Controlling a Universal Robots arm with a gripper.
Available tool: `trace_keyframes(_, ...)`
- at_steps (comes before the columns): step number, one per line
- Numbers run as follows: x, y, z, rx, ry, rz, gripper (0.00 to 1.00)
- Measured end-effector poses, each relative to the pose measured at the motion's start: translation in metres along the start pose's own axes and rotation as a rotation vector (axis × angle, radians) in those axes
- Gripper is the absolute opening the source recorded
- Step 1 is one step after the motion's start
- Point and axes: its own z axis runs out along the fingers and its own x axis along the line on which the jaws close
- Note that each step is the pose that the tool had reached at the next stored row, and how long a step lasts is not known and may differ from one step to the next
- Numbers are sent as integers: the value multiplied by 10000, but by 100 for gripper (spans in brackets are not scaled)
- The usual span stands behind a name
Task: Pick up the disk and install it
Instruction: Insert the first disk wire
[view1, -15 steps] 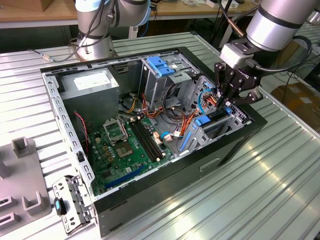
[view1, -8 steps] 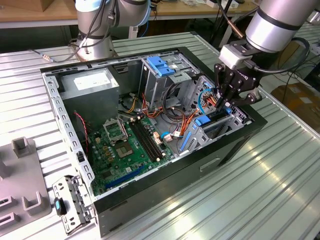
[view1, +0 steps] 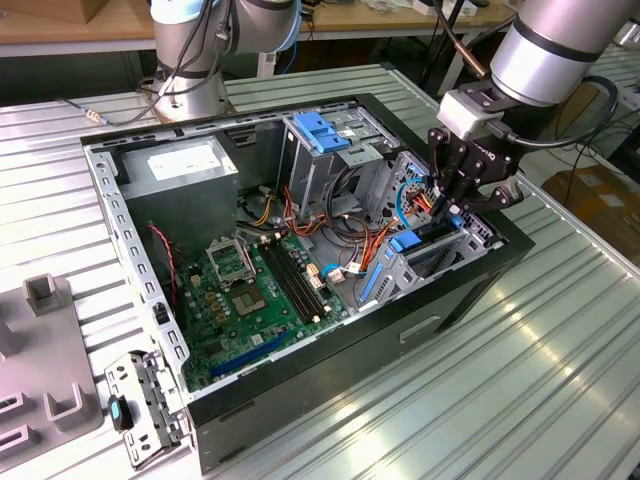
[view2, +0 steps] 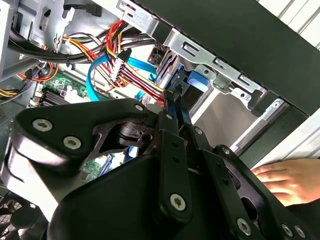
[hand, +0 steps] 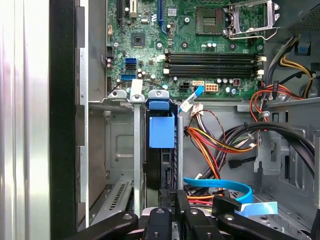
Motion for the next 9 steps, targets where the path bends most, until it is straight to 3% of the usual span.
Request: trace_keyframes(9, 8, 0, -23, 1, 3, 63, 16)
